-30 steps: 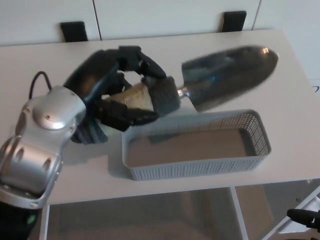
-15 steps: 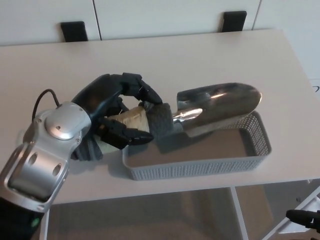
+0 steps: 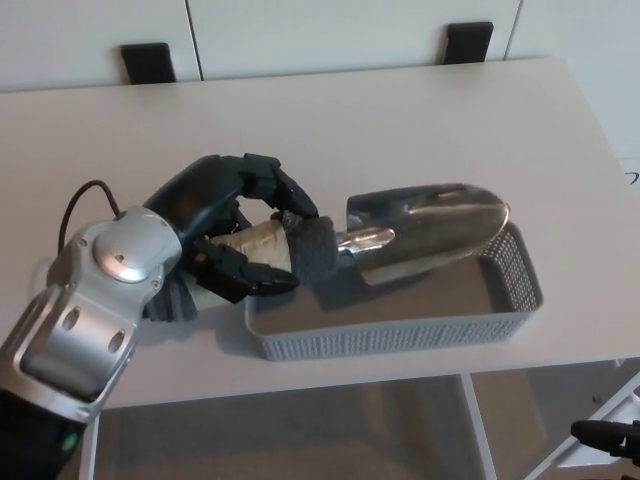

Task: The robot walks towards a desk on which a shovel is kept on the left hand side and a container is kept on the right hand side. The robot picks up the shovel using its left hand and places it in the container.

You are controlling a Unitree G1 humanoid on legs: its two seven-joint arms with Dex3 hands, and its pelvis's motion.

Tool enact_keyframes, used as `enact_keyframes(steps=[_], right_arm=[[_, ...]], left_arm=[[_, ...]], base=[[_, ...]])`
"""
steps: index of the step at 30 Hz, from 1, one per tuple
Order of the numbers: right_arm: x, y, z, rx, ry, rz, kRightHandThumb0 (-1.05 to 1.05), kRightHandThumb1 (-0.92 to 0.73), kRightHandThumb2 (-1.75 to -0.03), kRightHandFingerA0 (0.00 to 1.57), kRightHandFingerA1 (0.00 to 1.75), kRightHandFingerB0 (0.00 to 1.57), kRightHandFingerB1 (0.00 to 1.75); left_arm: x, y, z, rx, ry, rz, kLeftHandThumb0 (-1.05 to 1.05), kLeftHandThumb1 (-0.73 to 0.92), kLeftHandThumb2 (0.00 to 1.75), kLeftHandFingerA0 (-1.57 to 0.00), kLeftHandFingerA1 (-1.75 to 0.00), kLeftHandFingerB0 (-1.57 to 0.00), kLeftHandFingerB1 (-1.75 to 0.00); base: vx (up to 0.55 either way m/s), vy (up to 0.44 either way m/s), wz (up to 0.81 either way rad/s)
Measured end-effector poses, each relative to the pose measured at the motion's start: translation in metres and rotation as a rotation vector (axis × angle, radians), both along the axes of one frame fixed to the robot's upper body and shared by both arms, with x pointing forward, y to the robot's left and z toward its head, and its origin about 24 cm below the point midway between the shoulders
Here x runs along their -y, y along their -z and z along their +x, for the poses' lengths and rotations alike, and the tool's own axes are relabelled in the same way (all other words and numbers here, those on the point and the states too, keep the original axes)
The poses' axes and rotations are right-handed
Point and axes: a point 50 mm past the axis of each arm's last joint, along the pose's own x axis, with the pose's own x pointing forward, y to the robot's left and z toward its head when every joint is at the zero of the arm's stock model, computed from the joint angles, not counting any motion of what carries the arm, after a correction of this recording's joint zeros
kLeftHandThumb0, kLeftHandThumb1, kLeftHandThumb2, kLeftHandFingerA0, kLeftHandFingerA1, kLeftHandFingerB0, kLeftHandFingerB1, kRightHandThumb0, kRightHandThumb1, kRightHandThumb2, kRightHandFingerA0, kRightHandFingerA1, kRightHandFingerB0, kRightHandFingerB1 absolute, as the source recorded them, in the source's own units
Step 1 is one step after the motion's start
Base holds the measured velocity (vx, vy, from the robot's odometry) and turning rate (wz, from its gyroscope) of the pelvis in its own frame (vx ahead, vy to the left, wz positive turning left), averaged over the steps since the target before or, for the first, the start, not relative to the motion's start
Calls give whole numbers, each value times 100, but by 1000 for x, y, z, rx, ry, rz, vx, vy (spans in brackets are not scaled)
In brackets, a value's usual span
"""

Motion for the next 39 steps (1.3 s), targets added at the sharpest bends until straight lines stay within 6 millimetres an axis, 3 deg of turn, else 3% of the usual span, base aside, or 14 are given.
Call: enact_keyframes(steps=[4, 21, 22, 23, 24, 25, 26, 27, 28, 30, 32, 39], right_arm=[[0, -1, 1, 2, -2, -3, -47, -42, -53, 86, 47, 75, 46], [-1, -3, 6, 11, -21, -15, -49, -43, -53, 88, 47, 73, 46], [-1, -3, 6, 12, -22, -16, -49, -42, -53, 88, 47, 73, 46], [-1, -3, 6, 12, -22, -16, -48, -42, -53, 89, 47, 74, 46], [-1, -3, 6, 13, -22, -16, -48, -43, -53, 88, 47, 74, 46], [-1, -3, 6, 13, -23, -16, -48, -43, -54, 88, 47, 74, 46], [-1, -3, 6, 12, -23, -18, -48, -43, -54, 88, 47, 75, 46], [-1, -3, 6, 12, -25, -19, -48, -43, -54, 88, 47, 75, 46], [-2, -3, 7, 12, -27, -20, -48, -43, -54, 89, 47, 75, 46], [-2, -3, 7, 11, -28, -23, -49, -43, -54, 87, 47, 75, 46], [-2, -3, 7, 10, -30, -25, -48, -43, -54, 86, 47, 73, 46], [-2, -5, 9, 21, -35, -29, -49, -42, -53, 87, 47, 74, 46]], left_arm=[[4, 1, -1, 10, 40, 39, -14, 77, 71, -107, -150, -74, -122], [14, 1, -6, 23, 100, 81, -18, 76, 70, -105, -156, -74, -123], [15, 1, -5, 24, 101, 84, -17, 76, 74, -106, -150, -79, -115], [15, 1, -5, 25, 101, 85, -13, 74, 74, -112, -134, -81, -85], [15, 0, -5, 28, 100, 87, -28, 68, 60, -98, -78, -61, -43], [15, 0, -5, 31, 99, 93, -53, 49, 77, -63, -59, -27, -42], [16, 0, -5, 36, 103, 103, -64, 47, 76, -21, -45, -7, -33], [18, -1, -5, 41, 117, 127, -64, 47, 76, -21, -45, -7, -33], [19, -2, -5, 47, 128, 147, -70, 47, 76, -10, -41, -6, -23], [21, -4, -5, 52, 151, 173, -81, 49, 85, 0, -14, -1, -7], [23, -3, -6, 47, 170, 188, -87, 53, 86, 0, -3, -2, -1], [25, -2, -6, 36, 189, 207, -84, 51, 89, 0, -11, -1, -8]], base=[[0, 0, 0], [0, 0, 0], [0, 0, 0], [0, 0, 0], [0, 0, 0], [0, 0, 0], [0, 0, 0], [0, 0, 0], [0, 0, 0], [0, 0, 0], [0, 0, 0], [0, 0, 0]])
